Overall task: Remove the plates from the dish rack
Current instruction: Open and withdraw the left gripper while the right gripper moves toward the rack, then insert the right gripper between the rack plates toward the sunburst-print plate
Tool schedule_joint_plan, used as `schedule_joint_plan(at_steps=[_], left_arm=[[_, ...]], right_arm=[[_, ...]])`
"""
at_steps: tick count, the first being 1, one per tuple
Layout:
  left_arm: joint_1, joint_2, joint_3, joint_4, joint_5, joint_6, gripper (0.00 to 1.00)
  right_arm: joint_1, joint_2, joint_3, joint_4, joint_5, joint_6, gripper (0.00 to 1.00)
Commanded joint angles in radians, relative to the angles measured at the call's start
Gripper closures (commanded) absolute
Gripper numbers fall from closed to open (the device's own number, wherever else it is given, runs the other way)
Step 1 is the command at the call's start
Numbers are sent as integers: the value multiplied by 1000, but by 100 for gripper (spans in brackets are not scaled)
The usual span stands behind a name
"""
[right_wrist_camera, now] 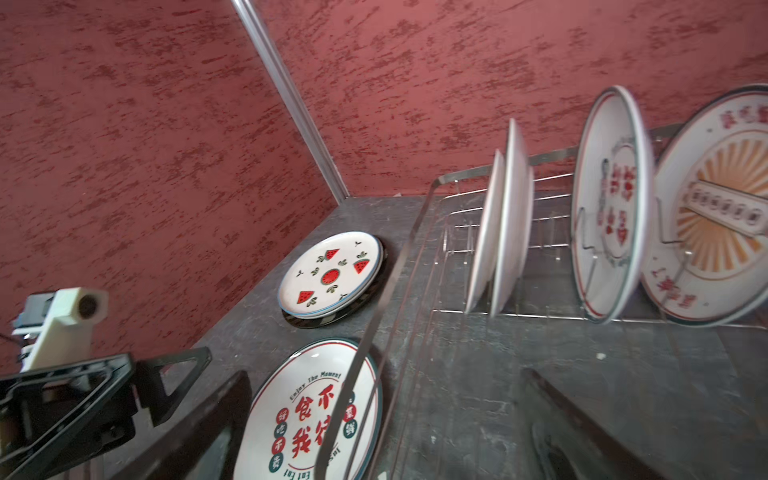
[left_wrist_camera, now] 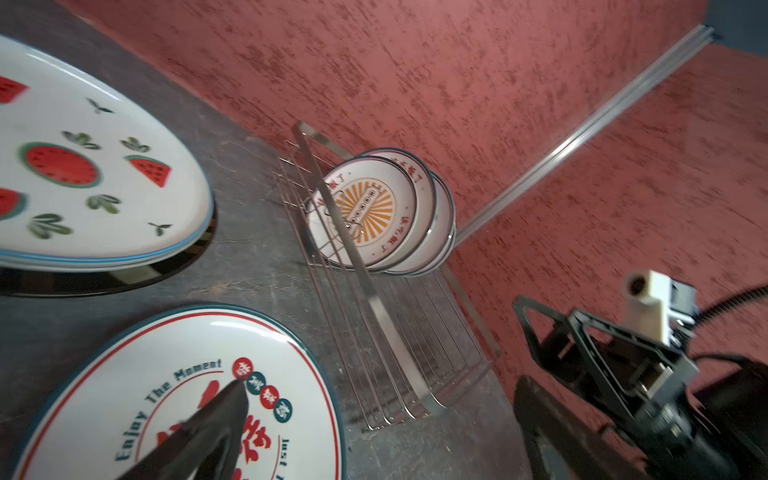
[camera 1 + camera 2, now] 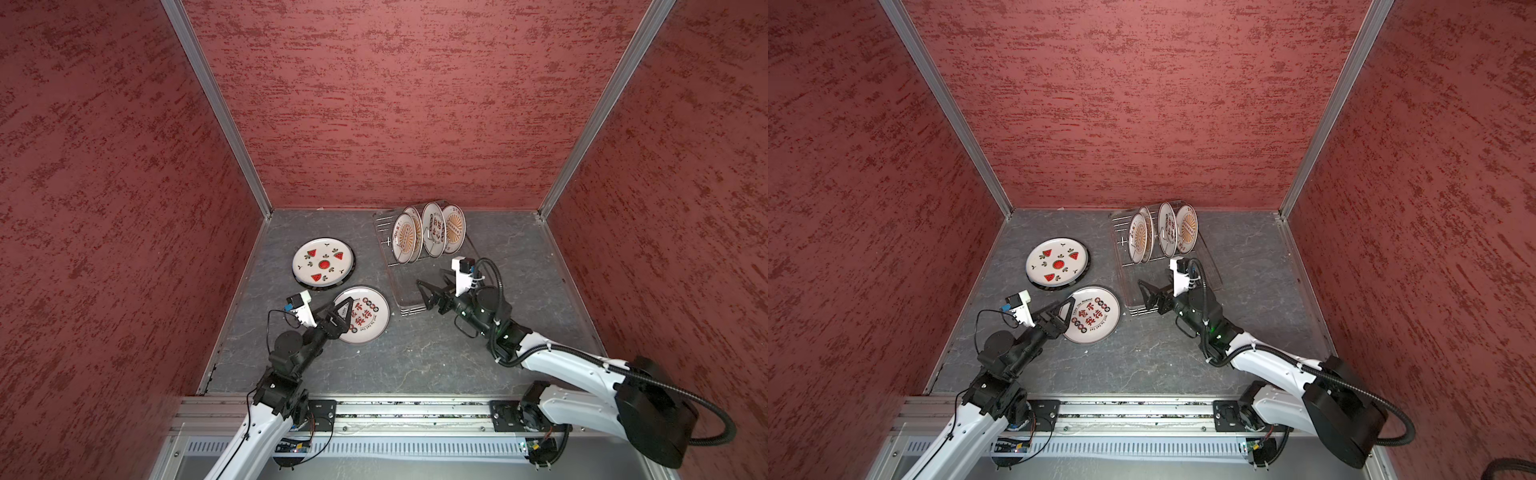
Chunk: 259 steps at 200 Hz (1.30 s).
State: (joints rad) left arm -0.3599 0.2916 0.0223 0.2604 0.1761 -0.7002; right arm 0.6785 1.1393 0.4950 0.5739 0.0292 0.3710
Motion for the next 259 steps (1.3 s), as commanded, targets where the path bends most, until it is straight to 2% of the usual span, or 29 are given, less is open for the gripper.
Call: schedule_joint_plan(at_steps=[1, 29, 45, 60, 72, 99, 137, 159, 179, 220, 259], left_arm=[[-16, 88, -17, 261, 155, 56, 1], [-55, 249, -12, 424, 252, 98, 1], [-85, 321, -18, 501, 246, 115, 1], [-99, 366, 8, 490, 252, 145, 1], [-108, 383, 26, 453, 265, 180, 1], [-137, 408, 28, 454, 216, 215, 1], [-162, 400, 25, 449, 182, 230, 1], [-169, 388, 25, 441, 175, 230, 1], [-178, 386, 24, 439, 164, 229, 1], [-206, 410, 38, 417, 113, 278, 0], [-209, 432, 40, 434, 118, 278, 1]], right_arm=[[-63, -33, 82, -106, 2, -1, 1], [-143, -21, 163, -215, -25, -16, 1], [-168, 0, 212, -274, -26, -27, 1], [-182, 19, 248, -295, -30, -45, 1], [-187, 36, 272, -310, -12, -54, 1], [-197, 92, 307, -300, 3, -66, 1], [-209, 224, 444, -373, 34, -72, 3], [-218, 292, 498, -403, 91, -72, 5], [-229, 363, 554, -445, 152, -78, 14], [-231, 456, 648, -492, 242, -123, 42], [-229, 535, 739, -567, 286, -151, 58]])
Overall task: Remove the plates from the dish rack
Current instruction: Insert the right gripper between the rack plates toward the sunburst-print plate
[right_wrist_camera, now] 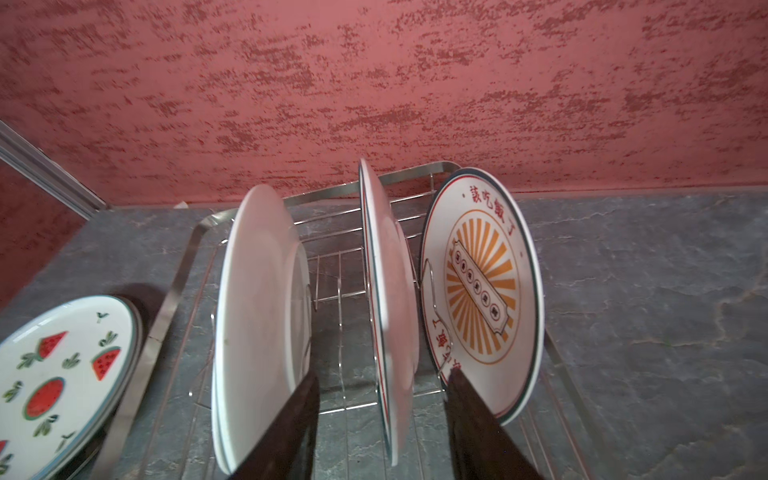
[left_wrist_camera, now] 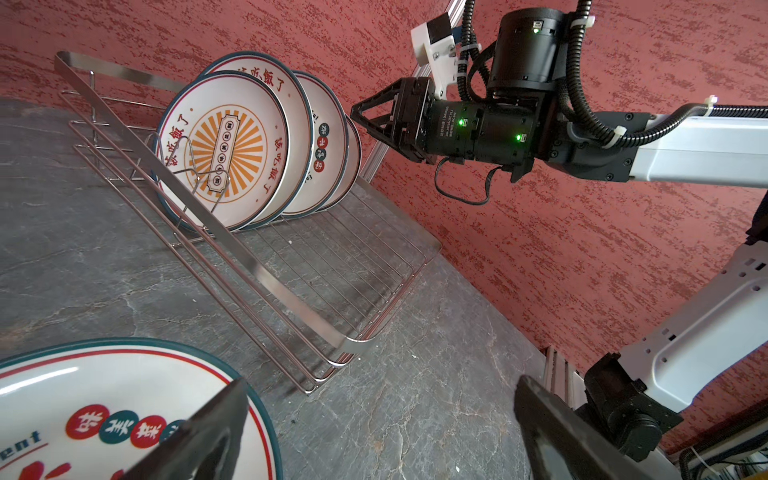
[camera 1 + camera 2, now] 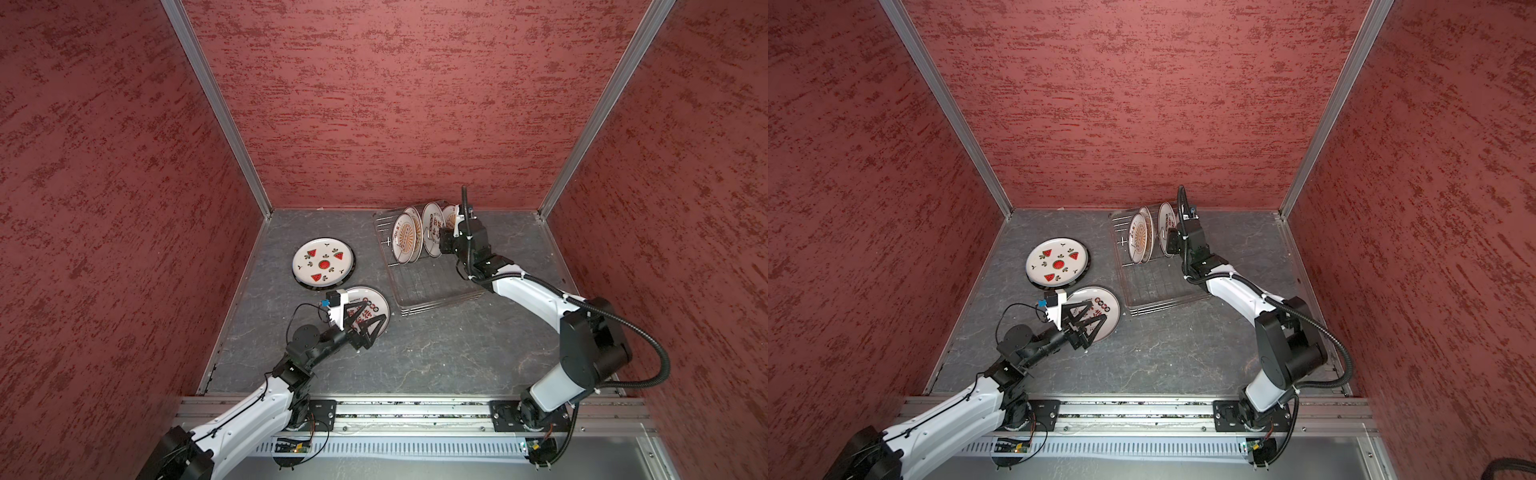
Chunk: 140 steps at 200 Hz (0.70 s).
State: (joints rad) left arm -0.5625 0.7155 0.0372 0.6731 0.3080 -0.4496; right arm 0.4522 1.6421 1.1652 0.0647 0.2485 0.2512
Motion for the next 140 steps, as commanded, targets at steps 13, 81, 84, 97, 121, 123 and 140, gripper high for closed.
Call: schedule_joint_plan(at_steps=[13, 81, 84, 97, 121, 123, 140], left_arm=[[-9, 13, 35, 2, -9, 30, 1], [-20, 54, 50, 11, -3, 37, 1], [-20, 54, 50, 10, -1, 37, 1], [-25, 59, 57, 3, 5, 38, 1], [-32, 68, 60, 8, 5, 43, 0], [-33, 68, 61, 7, 5, 43, 0], [-34, 74, 62, 6, -1, 45, 1]], right_arm=[[-3, 59, 96, -77, 76, -37, 60], [21, 176, 217, -159, 200, -81, 72], [22, 181, 221, -162, 203, -82, 72], [25, 199, 237, -169, 213, -88, 75], [29, 230, 271, -186, 228, -91, 78], [29, 231, 272, -186, 229, -92, 78], [32, 251, 290, -194, 240, -98, 79]])
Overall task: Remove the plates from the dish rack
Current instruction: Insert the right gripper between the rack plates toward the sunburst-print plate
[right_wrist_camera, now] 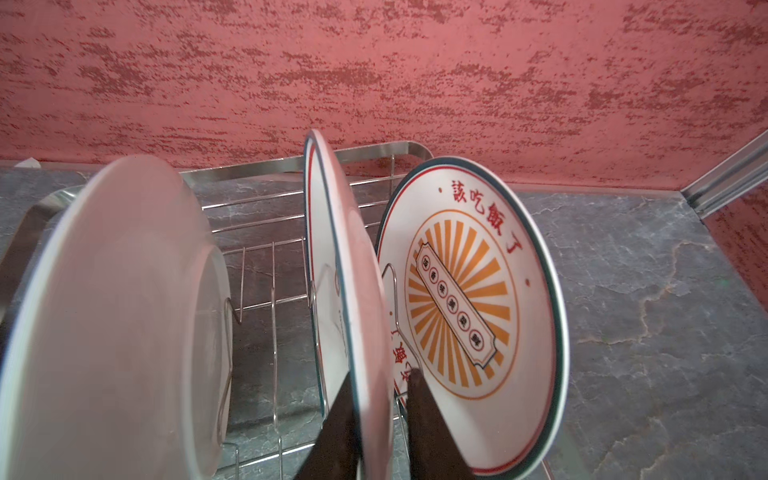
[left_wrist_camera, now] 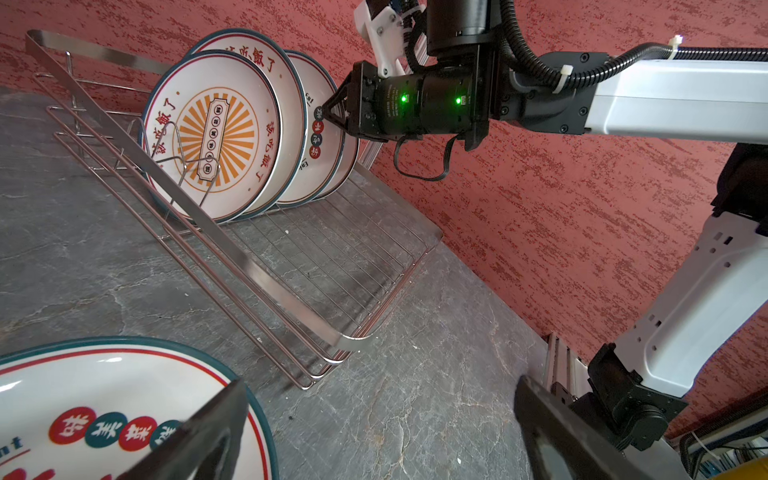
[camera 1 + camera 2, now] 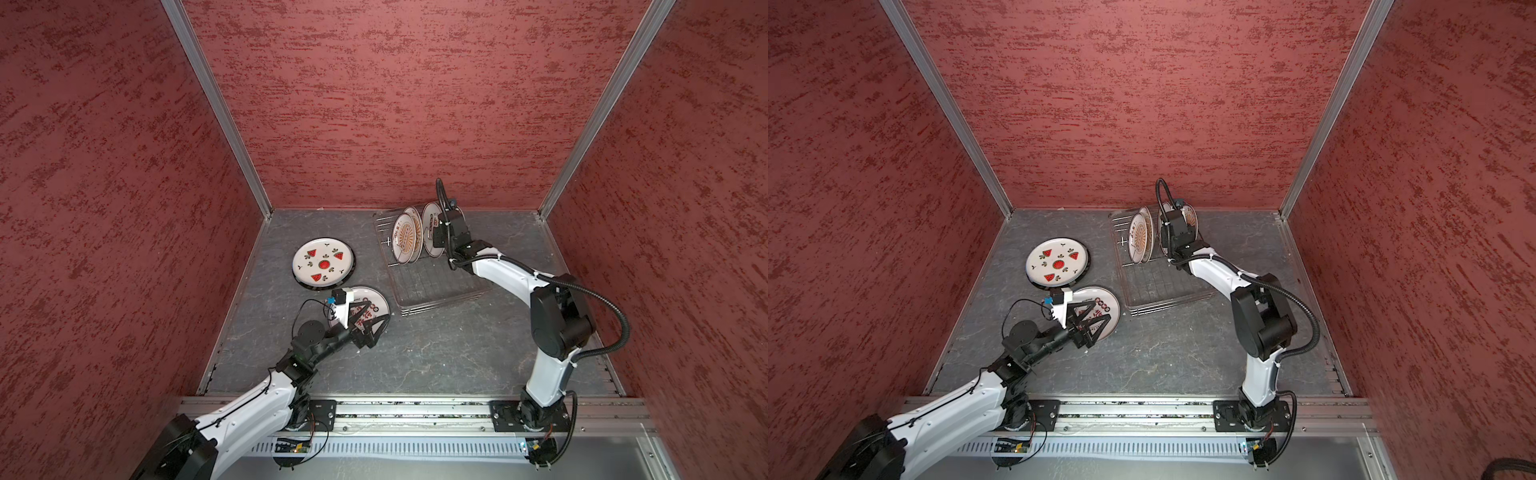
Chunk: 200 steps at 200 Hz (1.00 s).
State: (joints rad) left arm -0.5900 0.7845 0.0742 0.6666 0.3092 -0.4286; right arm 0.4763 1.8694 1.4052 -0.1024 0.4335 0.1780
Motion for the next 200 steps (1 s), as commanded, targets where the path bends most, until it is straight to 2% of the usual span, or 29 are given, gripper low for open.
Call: schedule_joint_plan(at_steps=[1, 25, 46, 133, 200], left_arm=[[-7, 5, 26, 13, -2, 24, 1], [-8, 10, 29, 10, -2, 21, 1], [-11, 9, 30, 7, 4, 17, 1], [-14, 10, 32, 3, -7, 16, 1], [-14, -36, 27, -27, -10, 8, 1]], right_arm=[[8, 24, 51, -27, 56, -25, 79], [10, 46, 71, -36, 66, -26, 80], [11, 58, 78, -39, 78, -26, 84], [27, 56, 94, -31, 101, -43, 92], [54, 30, 97, -9, 166, -62, 95]])
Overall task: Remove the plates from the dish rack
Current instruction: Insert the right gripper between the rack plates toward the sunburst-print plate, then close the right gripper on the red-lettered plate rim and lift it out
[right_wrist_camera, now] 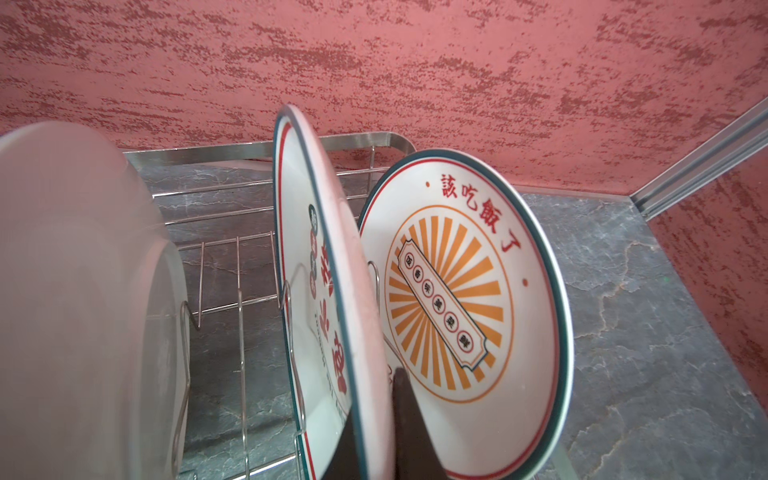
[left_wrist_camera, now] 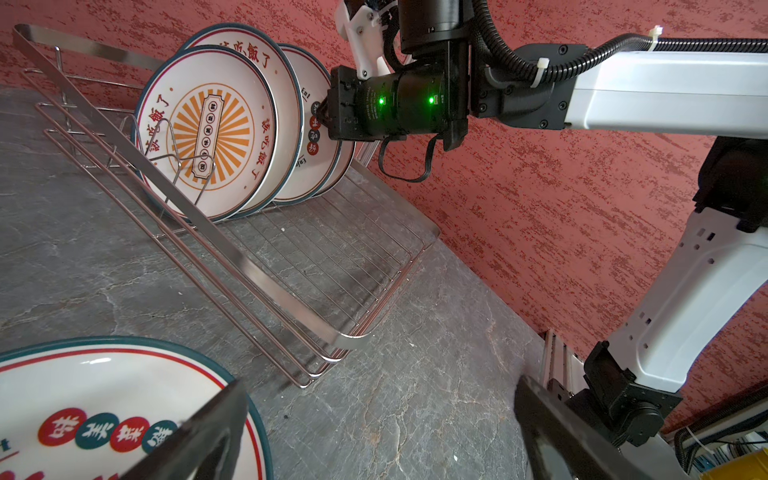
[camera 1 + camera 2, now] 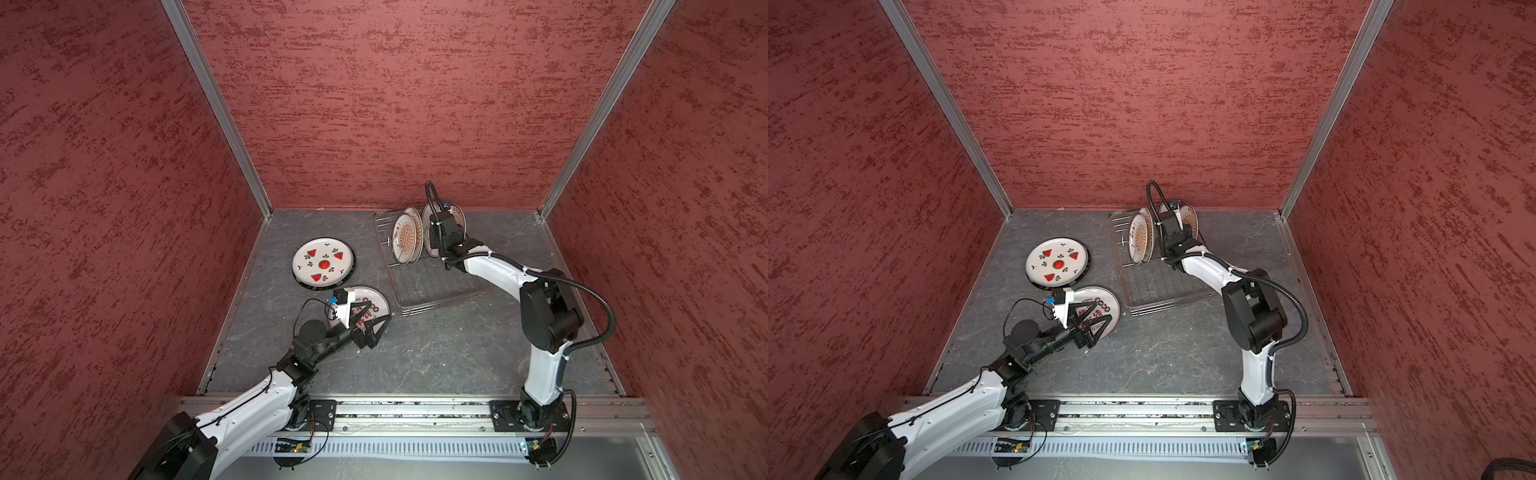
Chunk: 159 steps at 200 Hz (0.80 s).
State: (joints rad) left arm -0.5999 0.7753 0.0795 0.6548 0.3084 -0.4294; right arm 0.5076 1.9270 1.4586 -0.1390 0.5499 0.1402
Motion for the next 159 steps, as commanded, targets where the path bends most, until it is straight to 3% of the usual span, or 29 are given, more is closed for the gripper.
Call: schedule_joint_plan(at_steps=[1, 159], left_arm=[[-5, -28, 22, -16, -10, 8, 1], [-6, -51, 19, -37, -43, 2, 1]], right_arm=[[23, -28, 44, 27, 50, -24, 95], [92, -171, -18, 73, 220, -87, 96]])
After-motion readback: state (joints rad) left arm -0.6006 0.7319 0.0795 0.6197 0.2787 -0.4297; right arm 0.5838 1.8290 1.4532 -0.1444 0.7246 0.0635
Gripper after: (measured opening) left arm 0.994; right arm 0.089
